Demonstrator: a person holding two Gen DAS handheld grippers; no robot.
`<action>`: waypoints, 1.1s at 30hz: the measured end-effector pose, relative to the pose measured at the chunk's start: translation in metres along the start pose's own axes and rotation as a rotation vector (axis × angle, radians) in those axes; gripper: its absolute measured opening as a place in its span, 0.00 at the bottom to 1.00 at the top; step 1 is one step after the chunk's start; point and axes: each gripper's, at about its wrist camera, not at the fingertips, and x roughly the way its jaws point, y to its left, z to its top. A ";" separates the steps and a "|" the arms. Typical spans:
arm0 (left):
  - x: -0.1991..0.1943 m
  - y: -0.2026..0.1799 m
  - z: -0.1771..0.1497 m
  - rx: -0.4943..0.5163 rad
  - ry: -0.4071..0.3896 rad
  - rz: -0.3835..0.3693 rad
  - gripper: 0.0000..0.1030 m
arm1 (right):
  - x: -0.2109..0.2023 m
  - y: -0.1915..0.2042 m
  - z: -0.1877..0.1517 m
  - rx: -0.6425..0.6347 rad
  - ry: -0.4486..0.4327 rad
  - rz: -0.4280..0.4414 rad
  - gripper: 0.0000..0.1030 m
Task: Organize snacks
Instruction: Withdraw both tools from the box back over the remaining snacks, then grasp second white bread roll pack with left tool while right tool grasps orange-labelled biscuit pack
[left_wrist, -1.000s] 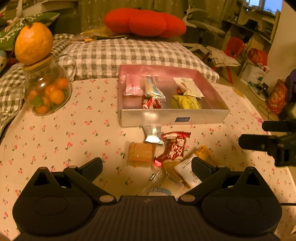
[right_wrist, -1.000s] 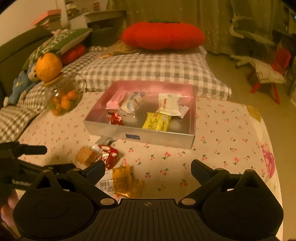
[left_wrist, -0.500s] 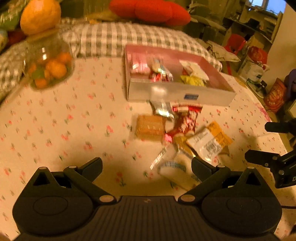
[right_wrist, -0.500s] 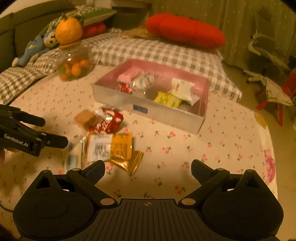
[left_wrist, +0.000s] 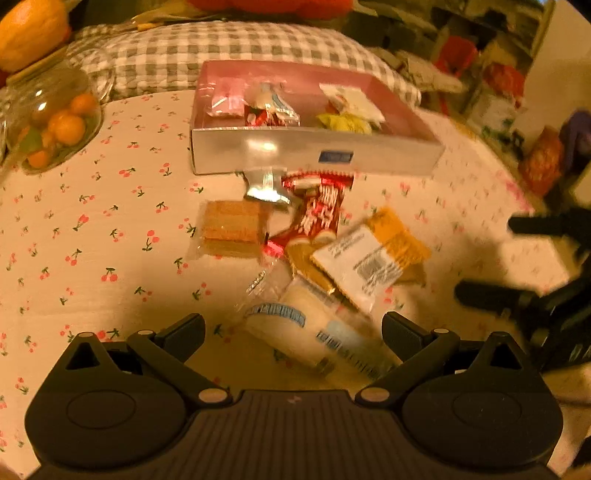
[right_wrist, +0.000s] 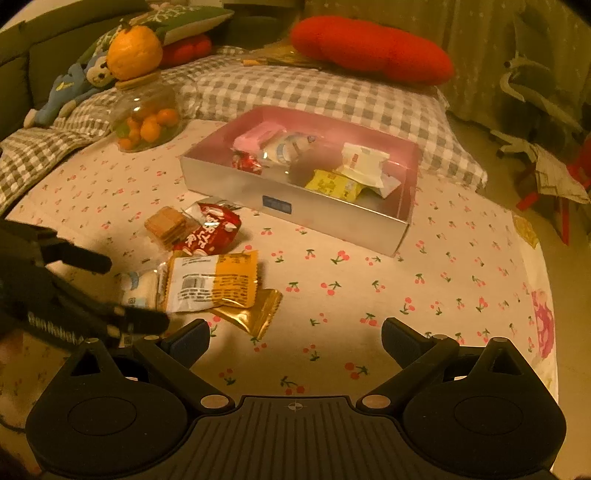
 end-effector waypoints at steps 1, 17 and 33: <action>0.000 0.000 -0.003 0.016 0.002 0.012 0.98 | 0.001 -0.002 0.000 0.005 0.006 0.003 0.98; -0.021 0.053 -0.016 -0.048 0.016 0.079 0.86 | 0.027 0.030 0.008 -0.087 0.051 0.037 0.98; -0.023 0.061 -0.018 -0.121 0.005 -0.010 0.90 | 0.031 0.047 0.016 -0.076 -0.029 0.097 0.98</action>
